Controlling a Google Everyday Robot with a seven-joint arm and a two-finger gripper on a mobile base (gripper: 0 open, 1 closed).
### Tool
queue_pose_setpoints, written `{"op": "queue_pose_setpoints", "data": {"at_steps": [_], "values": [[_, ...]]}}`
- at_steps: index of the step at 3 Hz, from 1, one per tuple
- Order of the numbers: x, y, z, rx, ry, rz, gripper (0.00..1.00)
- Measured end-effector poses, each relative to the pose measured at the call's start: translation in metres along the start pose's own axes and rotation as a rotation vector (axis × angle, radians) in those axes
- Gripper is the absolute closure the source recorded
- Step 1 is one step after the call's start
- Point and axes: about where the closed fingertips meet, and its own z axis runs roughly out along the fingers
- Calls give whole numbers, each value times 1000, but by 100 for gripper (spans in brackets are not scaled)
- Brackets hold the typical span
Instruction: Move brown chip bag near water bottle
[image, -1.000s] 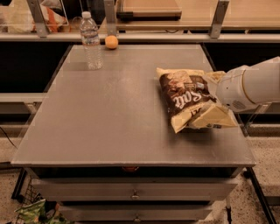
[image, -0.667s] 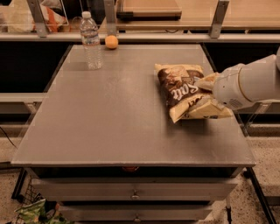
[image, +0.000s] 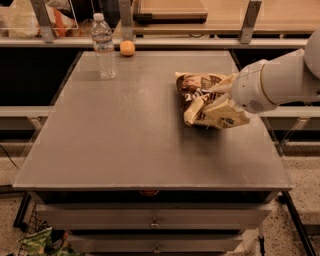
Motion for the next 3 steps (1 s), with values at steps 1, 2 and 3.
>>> {"op": "queue_pose_setpoints", "data": {"at_steps": [1, 2, 3], "values": [[-35, -7, 16, -26, -83, 41, 100], [-62, -13, 42, -50, -128, 73, 100], [-95, -17, 71, -70, -173, 71, 100]]}}
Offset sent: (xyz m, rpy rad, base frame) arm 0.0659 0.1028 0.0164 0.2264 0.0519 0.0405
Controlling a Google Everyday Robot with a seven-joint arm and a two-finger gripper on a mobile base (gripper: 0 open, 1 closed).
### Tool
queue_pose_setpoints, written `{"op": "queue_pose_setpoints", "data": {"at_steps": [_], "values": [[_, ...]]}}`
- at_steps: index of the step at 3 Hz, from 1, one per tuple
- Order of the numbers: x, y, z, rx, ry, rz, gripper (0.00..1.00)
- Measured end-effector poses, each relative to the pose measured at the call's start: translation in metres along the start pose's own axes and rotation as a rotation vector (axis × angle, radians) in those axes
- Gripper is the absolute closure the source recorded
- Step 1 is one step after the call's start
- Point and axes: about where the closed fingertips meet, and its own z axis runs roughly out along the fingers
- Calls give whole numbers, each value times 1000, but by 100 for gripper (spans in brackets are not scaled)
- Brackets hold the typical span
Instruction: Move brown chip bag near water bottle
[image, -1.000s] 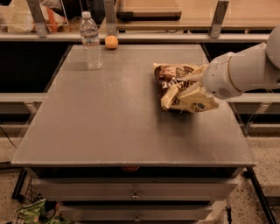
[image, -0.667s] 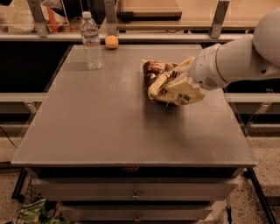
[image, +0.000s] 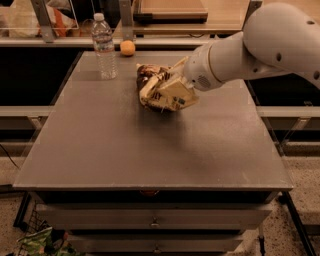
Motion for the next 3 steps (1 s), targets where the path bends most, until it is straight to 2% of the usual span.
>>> {"op": "queue_pose_setpoints", "data": {"at_steps": [2, 3], "values": [[-35, -14, 42, -14, -52, -23, 100], [-39, -14, 47, -18, -58, -26, 92]]}}
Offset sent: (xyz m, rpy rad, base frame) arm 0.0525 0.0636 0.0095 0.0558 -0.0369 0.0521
